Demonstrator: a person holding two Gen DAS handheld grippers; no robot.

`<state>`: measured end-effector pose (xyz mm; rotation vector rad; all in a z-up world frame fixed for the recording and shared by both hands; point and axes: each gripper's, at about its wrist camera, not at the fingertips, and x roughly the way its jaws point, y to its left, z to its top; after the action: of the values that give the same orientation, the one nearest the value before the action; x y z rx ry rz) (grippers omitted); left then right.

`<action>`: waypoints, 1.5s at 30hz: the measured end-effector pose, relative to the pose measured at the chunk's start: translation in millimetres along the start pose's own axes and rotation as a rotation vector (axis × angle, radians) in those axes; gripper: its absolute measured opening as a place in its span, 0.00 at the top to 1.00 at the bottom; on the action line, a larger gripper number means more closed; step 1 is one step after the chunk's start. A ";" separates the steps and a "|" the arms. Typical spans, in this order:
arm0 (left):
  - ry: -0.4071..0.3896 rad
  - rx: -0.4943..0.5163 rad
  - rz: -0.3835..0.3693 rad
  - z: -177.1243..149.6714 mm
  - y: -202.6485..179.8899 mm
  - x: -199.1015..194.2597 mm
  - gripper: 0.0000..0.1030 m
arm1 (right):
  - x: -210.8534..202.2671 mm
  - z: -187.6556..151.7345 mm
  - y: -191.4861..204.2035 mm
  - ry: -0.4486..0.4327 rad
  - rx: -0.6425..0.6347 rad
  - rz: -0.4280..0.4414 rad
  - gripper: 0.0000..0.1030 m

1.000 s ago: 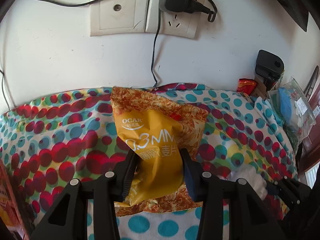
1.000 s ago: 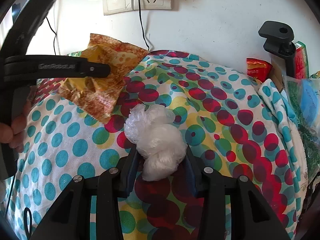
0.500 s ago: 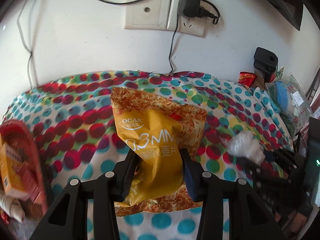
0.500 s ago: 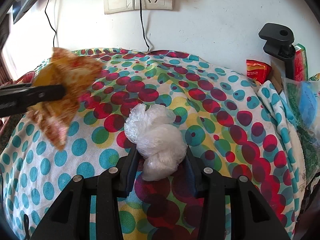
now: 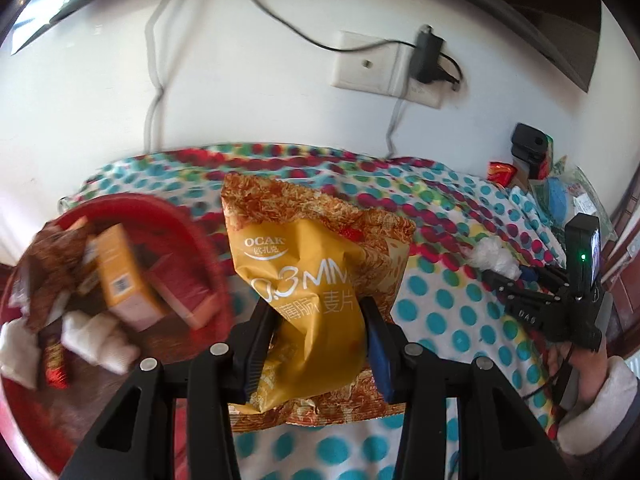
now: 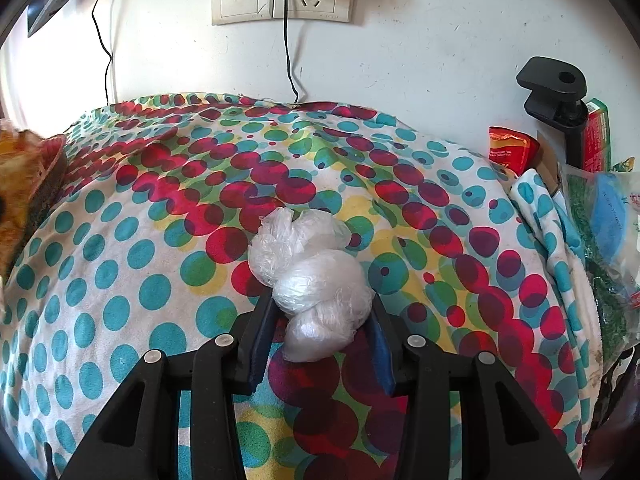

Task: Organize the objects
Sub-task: 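Carry the yellow chip bag over the red tray with the left gripper, then lower the yellow bag onto the tray and open the left gripper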

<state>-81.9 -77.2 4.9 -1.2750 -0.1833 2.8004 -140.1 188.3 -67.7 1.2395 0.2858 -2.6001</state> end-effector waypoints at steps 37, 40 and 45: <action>-0.009 -0.207 0.218 -37.6 167.0 -33.9 0.49 | -0.3 2.0 0.2 -0.002 -0.021 -0.047 0.56; -0.006 -0.170 0.242 -41.8 162.1 -34.7 0.45 | -1.1 1.6 3.5 -0.002 -0.021 -0.048 0.58; -0.059 -0.088 0.327 -56.9 150.3 -48.2 0.44 | -1.6 1.3 5.6 -0.006 -0.035 -0.042 0.64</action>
<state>-8.1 -226.4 -16.0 -1.3518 -0.1109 3.1390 -138.3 182.9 -66.0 1.2269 0.3587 -2.6216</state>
